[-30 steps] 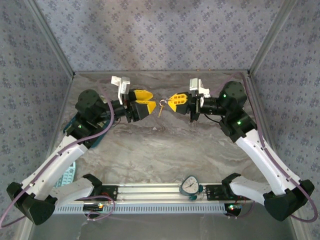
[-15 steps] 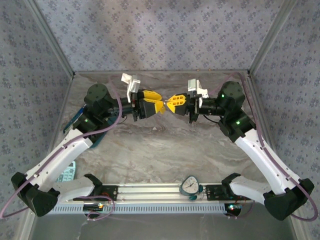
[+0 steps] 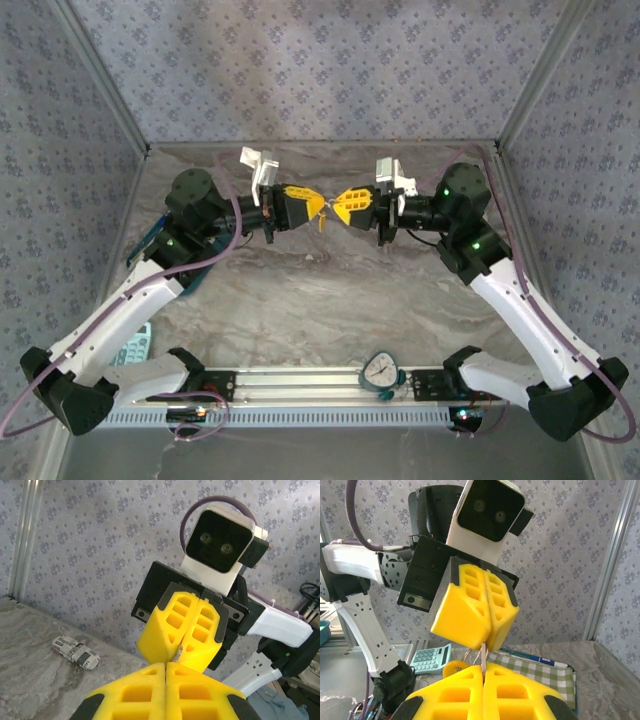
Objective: Remove the keys from the keyring
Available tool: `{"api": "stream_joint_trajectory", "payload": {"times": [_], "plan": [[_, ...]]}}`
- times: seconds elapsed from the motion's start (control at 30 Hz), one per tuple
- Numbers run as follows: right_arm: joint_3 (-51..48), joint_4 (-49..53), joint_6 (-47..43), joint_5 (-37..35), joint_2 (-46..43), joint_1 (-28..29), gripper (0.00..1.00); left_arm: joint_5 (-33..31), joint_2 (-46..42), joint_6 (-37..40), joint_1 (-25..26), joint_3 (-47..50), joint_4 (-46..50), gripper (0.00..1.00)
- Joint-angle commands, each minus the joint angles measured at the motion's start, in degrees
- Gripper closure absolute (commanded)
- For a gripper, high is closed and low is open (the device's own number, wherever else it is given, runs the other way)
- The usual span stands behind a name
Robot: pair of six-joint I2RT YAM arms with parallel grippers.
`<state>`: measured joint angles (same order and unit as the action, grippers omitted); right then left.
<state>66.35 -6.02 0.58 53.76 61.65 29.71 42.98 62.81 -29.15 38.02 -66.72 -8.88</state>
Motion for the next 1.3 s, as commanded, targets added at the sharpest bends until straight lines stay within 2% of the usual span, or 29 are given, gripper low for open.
{"api": "stream_joint_trajectory", "payload": {"times": [0.0, 0.2, 0.3, 0.37, 0.53, 0.63, 0.8, 0.93, 1.07, 1.13, 1.27], "plan": [[-1.4, -2.5, -1.0, -2.3, -2.6, 0.3, 1.00, -4.2, -2.8, -2.6, -0.4, 1.4, -3.6, 1.00], [-4.7, -1.5, -6.0, -6.0, -4.6, 4.4, 1.00, -7.6, -4.0, -7.1, -2.6, 3.4, -8.2, 1.00], [-4.3, 2.8, -9.4, -8.7, -4.8, 6.5, 1.00, -9.3, -3.9, -6.3, -2.8, 3.0, -5.8, 1.00], [-4.5, 3.9, -8.5, -10.8, -4.8, 6.2, 1.00, -13.1, -4.2, -3.8, -3.0, 2.7, -0.6, 1.00], [-8.7, 6.9, -4.8, -23.0, -5.8, 4.9, 1.00, -23.2, -3.8, 1.1, -4.0, 5.3, 10.1, 1.00], [-14.0, 8.0, -1.0, -30.9, -6.3, 2.9, 1.00, -29.4, -2.6, 1.7, -4.0, 9.9, 12.5, 1.00], [-26.0, 2.3, 9.0, -41.5, -7.1, -1.9, 1.00, -40.5, 1.0, -1.5, -4.1, 18.7, 11.0, 1.00], [-33.1, -3.2, 13.5, -46.4, -3.9, -3.6, 1.00, -45.3, 6.8, -2.6, -4.7, 23.4, 8.1, 1.00], [-37.4, -8.8, 18.0, -49.8, 2.8, -5.3, 1.00, -46.8, 13.2, -4.7, -6.3, 25.7, 4.7, 1.00], [-38.4, -10.9, 19.3, -52.3, 6.4, -5.7, 1.00, -49.6, 16.0, -4.6, -6.5, 25.8, 4.4, 0.99], [-39.6, -16.3, 23.0, -52.9, 14.2, -6.6, 1.00, -50.2, 21.3, -5.6, -7.7, 26.3, 2.0, 0.94]]}}
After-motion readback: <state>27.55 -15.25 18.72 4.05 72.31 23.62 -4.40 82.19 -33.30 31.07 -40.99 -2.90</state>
